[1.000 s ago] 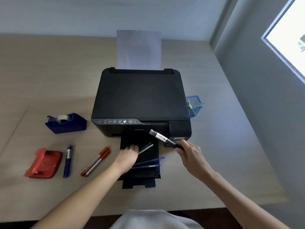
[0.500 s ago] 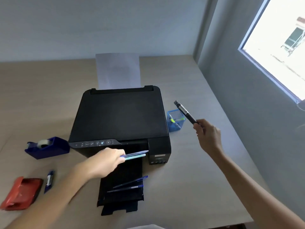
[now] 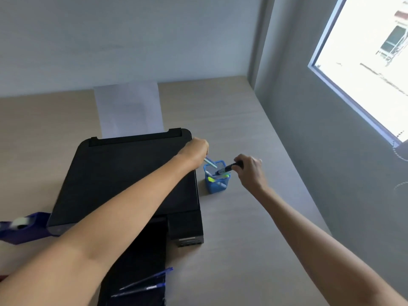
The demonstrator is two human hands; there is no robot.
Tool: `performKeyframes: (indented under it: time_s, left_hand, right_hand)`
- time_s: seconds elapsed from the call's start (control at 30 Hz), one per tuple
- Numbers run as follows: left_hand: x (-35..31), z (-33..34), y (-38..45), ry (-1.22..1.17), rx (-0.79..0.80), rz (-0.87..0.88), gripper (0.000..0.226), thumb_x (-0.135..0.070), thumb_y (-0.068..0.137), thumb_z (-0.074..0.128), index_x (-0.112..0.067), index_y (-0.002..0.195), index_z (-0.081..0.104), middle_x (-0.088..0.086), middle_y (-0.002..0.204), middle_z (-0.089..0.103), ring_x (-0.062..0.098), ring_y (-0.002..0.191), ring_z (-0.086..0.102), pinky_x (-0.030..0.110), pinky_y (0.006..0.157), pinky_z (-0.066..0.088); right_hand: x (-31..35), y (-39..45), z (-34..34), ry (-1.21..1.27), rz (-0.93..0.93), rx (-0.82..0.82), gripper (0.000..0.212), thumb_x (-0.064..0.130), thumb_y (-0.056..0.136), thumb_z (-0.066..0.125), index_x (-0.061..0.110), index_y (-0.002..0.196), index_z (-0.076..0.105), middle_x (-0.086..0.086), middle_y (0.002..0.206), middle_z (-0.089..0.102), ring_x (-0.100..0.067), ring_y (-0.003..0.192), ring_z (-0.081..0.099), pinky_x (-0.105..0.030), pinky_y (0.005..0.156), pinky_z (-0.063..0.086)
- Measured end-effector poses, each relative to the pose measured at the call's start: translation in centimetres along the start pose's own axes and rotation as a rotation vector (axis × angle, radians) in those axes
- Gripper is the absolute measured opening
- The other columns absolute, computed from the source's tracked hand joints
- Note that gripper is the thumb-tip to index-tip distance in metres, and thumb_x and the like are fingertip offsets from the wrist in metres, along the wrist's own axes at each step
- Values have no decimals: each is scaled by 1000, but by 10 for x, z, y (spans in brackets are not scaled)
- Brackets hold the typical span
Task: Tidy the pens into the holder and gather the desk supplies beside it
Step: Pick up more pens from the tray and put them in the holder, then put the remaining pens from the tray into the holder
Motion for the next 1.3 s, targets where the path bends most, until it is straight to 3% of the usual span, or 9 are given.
performKeyframes:
  time_s: [0.23, 0.43, 0.6, 0.7, 0.8, 0.9, 1.07, 1.2, 1.3]
  left_hand:
    - [-16, 54, 44, 184, 133, 1, 31, 17, 81, 51, 3, 106, 65, 22, 108, 64, 38, 93, 65, 42, 82, 56]
    - [-29, 55, 38, 278, 168, 104, 27, 1, 88, 60, -7, 114, 65, 15, 114, 67, 36, 100, 66, 41, 79, 54]
    - [-1, -1, -46, 126, -101, 141, 34, -14, 92, 63, -15, 126, 62, 6, 123, 64, 28, 108, 63, 41, 88, 55]
    - [0, -19, -99, -87, -225, 244, 30, -18, 90, 66, -16, 120, 65, 2, 109, 68, 21, 96, 65, 35, 82, 55]
    - [32, -11, -173, -248, -269, 234, 12, -20, 89, 68, -17, 101, 70, -3, 91, 68, 11, 78, 63, 23, 72, 52]
    - [81, 52, -247, -219, -161, 89, 5, -27, 90, 65, -22, 87, 66, -9, 80, 62, 6, 68, 55, 23, 66, 48]
    - [150, 169, -311, -219, 14, -78, 6, -22, 84, 71, -22, 86, 65, -12, 82, 50, 12, 79, 58, 32, 72, 53]
    - [168, 200, -327, -174, 31, -150, 18, -24, 82, 74, -16, 96, 67, 1, 96, 60, 19, 89, 60, 32, 73, 51]
    - [168, 200, -328, -131, 8, -110, 23, -26, 72, 83, -17, 84, 66, 0, 88, 60, 19, 81, 62, 29, 60, 48]
  right_hand:
    - [-11, 13, 33, -8, -59, 142, 17, 3, 82, 59, 1, 95, 70, -21, 91, 72, -37, 84, 63, -35, 73, 46]
    - [-27, 6, 46, -13, -18, 184, 27, 9, 88, 56, 7, 115, 63, -20, 103, 71, -38, 93, 61, -39, 79, 47]
    - [3, -60, 31, 113, -153, -25, 28, 8, 88, 60, 12, 115, 61, -11, 107, 64, -20, 83, 62, -37, 77, 54]
    - [-5, -107, 17, 144, -196, -68, 16, 7, 89, 58, 11, 103, 65, -3, 90, 61, 2, 69, 53, -10, 68, 45]
    - [7, -167, 38, 122, -339, 119, 10, 14, 91, 57, 14, 97, 65, 4, 83, 58, 6, 60, 48, -4, 62, 38]
    - [29, -218, 79, 113, -440, 356, 12, 20, 94, 52, 19, 100, 62, 2, 87, 61, -6, 64, 54, -21, 61, 48]
    - [57, -249, 146, -65, -422, 590, 26, 20, 94, 51, 21, 120, 52, -5, 110, 52, -27, 89, 58, -35, 78, 51]
    - [68, -249, 179, -67, -265, 647, 32, 16, 92, 56, 26, 122, 55, -5, 117, 53, -25, 98, 60, -25, 85, 48]
    - [70, -247, 188, -54, -215, 623, 23, 11, 87, 60, 20, 107, 67, -8, 106, 67, -23, 95, 63, -18, 79, 44]
Point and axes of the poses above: each hand's wrist, its own y-axis towards the middle knuckle, its own z-axis out of the palm, x = y × z, the point moved 6 cm from there along y, towards the middle knuckle
